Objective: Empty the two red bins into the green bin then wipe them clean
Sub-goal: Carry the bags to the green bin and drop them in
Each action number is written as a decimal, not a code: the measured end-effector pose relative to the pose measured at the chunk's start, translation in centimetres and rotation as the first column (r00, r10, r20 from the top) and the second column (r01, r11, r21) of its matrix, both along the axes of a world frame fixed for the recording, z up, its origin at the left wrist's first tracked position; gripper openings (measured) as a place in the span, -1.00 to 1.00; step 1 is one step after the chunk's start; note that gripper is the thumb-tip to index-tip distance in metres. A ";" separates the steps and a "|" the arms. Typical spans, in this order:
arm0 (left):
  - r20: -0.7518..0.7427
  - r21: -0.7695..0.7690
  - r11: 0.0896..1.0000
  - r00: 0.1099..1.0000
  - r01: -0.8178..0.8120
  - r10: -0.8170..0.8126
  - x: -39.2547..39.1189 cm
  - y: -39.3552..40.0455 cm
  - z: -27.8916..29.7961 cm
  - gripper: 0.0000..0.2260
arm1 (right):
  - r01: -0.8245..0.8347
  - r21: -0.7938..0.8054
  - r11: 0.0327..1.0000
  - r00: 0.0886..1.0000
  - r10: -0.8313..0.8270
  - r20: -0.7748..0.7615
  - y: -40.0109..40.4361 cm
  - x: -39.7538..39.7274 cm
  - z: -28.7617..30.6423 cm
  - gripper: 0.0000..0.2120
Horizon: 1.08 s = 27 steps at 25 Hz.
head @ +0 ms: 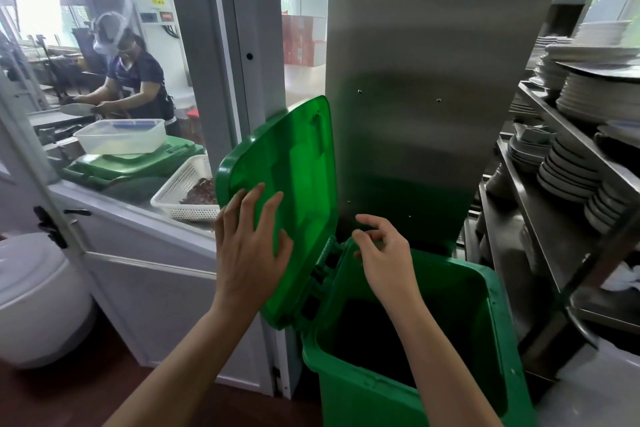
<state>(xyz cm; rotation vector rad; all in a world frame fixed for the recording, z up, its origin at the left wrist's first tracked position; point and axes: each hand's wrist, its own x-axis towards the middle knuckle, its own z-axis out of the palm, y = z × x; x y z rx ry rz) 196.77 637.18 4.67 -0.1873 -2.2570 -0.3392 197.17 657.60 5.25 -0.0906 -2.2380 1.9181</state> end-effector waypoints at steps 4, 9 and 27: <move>0.073 0.075 0.989 0.989 0.126 -0.132 0.8 1.5 -0.9 -0.58 | 0.035 0.029 0.999 0.999 -0.035 -0.022 0.5 0.8 -0.6 -0.80; 0.199 0.158 0.948 0.931 0.276 -0.305 1.6 3.2 -3.5 -0.61 | 0.126 0.109 0.986 0.992 -0.125 -0.018 1.6 2.5 -2.5 -0.84; 0.510 0.324 0.811 0.632 0.487 -0.583 11.3 9.3 -19.6 -0.74 | 0.368 0.318 0.874 0.876 -0.440 0.196 9.4 16.4 -18.6 -0.84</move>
